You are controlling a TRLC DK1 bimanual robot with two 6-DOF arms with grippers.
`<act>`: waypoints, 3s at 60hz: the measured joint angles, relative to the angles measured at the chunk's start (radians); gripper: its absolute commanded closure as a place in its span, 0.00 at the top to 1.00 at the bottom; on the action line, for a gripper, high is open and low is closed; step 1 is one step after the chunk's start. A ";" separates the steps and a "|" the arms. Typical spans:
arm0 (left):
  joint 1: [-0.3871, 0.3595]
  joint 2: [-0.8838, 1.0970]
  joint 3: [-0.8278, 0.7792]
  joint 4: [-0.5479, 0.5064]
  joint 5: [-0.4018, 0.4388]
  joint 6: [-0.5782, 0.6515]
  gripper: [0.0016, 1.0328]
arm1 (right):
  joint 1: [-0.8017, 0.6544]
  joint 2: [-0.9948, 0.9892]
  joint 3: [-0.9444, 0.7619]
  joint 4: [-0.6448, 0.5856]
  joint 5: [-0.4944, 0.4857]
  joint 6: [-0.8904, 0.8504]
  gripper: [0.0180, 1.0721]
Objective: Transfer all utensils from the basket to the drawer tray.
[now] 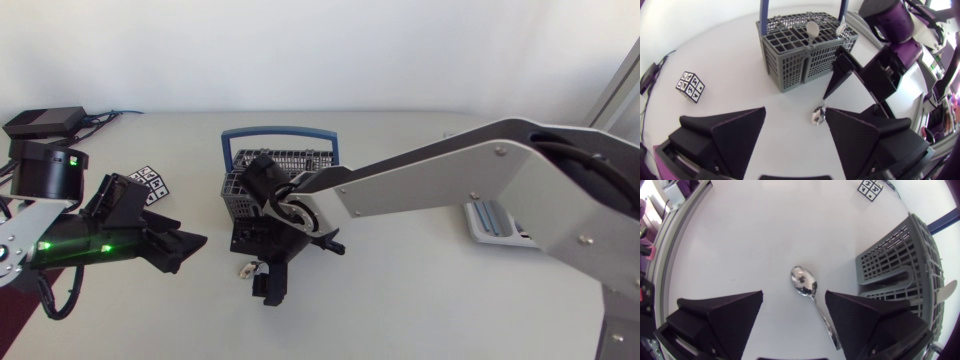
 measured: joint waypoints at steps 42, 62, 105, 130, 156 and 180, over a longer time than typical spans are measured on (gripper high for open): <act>0.037 0.035 -0.045 0.046 0.037 0.025 0.82 | -0.033 0.132 0.170 -0.196 -0.028 0.003 0.37; 0.037 0.035 -0.046 0.047 0.037 0.025 0.82 | -0.031 0.135 0.181 -0.242 -0.046 0.004 0.18; 0.035 0.025 -0.046 0.052 0.037 0.025 0.83 | -0.005 0.005 0.066 -0.301 -0.048 0.004 0.09; -0.051 -0.010 0.014 0.000 0.034 0.000 0.83 | -0.135 -0.355 -0.196 -0.371 -0.089 -0.021 0.09; -0.158 0.087 0.142 0.005 -0.022 -0.078 0.83 | -0.681 -0.614 -0.418 -0.566 -0.101 -0.388 0.09; -0.233 0.169 0.240 0.019 -0.100 -0.112 0.83 | -1.213 -0.519 -0.325 -0.637 -0.101 -0.821 0.09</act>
